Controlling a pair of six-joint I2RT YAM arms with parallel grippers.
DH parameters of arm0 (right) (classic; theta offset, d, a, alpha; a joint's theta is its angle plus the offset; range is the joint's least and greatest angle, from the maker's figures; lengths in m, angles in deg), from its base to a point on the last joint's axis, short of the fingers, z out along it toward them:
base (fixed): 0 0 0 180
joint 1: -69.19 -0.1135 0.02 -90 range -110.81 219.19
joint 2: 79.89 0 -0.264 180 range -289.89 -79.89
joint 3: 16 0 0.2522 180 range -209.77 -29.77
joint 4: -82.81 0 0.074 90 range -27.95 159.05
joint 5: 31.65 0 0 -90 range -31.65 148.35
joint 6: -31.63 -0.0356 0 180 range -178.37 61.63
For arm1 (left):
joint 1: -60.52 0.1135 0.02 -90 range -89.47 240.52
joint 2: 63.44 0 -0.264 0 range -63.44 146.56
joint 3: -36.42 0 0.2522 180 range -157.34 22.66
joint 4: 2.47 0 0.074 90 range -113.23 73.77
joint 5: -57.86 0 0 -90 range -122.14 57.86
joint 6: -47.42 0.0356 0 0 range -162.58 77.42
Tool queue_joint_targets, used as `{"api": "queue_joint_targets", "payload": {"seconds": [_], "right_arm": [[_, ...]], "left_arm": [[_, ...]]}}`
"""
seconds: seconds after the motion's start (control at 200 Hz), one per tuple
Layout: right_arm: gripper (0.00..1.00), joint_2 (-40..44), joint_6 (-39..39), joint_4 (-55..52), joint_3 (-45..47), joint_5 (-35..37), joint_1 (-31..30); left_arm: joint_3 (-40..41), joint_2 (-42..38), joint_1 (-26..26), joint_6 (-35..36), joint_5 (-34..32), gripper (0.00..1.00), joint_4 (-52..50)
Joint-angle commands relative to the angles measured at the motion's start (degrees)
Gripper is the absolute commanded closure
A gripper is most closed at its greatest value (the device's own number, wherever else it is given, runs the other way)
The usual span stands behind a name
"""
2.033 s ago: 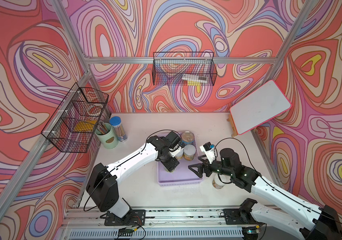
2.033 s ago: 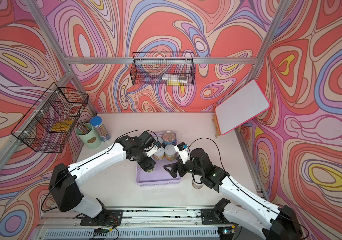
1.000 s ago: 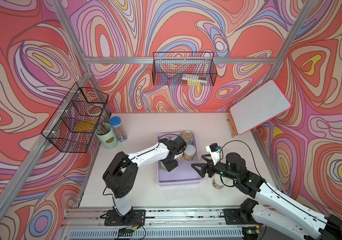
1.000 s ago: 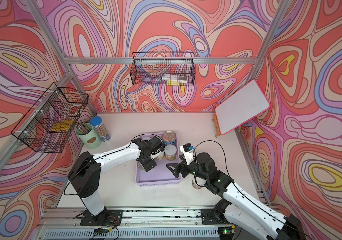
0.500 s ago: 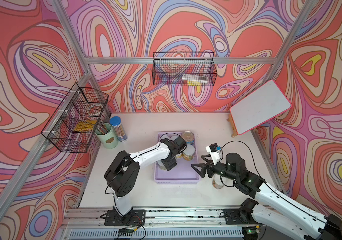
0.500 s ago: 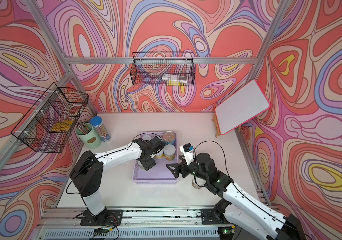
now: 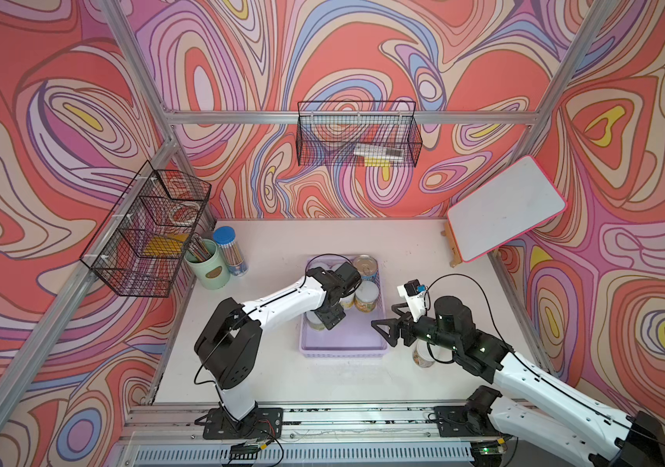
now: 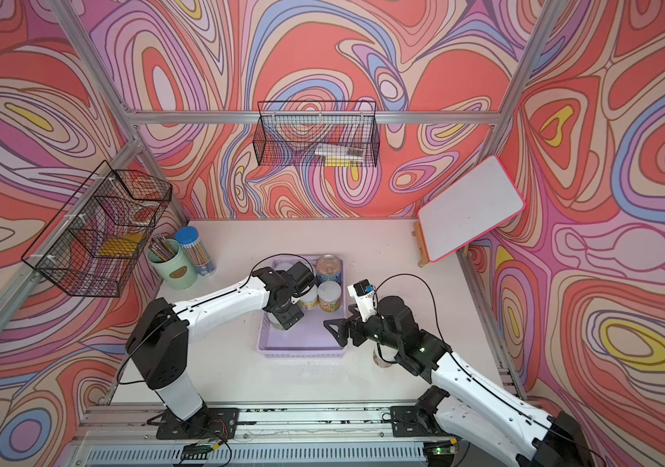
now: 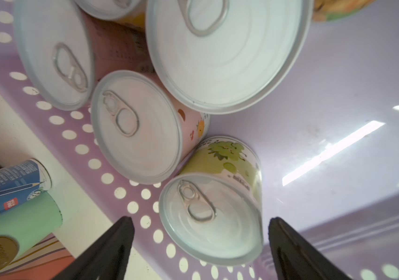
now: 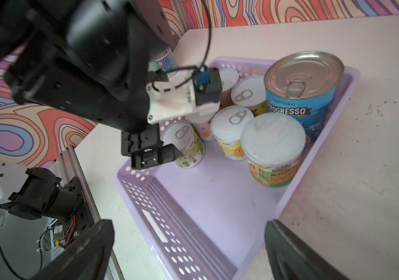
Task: Put the canned food in the basket
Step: Place the canned food in the basket, then pick up the canned food from the center of the board.
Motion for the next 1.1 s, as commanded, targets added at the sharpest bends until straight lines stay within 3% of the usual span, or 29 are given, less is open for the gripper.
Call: {"api": "queue_joint_targets", "payload": {"seconds": [0.0,0.15,0.235,0.3,0.466,0.801,1.097], "right_arm": [[0.02,-0.66,-2.83,-3.78,-3.59,4.41,0.09],[0.02,-1.40,-9.52,-8.07,-6.11,11.64,0.09],[0.02,-1.99,-16.74,-14.83,-8.51,18.75,0.08],[0.02,-2.87,-18.07,-21.41,-11.93,21.32,0.09],[0.02,-4.55,-16.74,-28.01,-15.27,19.79,0.09],[0.02,-12.89,-23.51,-46.79,-23.34,25.91,1.32],[0.02,-13.06,-25.07,-53.91,-21.32,20.22,7.11]], "left_arm": [[1.97,-7.59,-0.12,-6.48,6.16,0.05,1.74],[8.46,-16.82,-0.39,-14.24,10.72,0.04,8.24],[12.32,-21.62,-0.48,-18.81,13.05,0.03,12.57],[15.60,-25.01,-0.69,-21.36,15.92,0.02,16.71],[21.57,-29.54,-2.21,-26.71,20.09,0.01,26.02],[23.76,-25.23,-12.67,-29.27,18.30,0.01,40.19],[23.10,-20.79,-20.07,-29.84,16.72,0.01,45.20]]}}
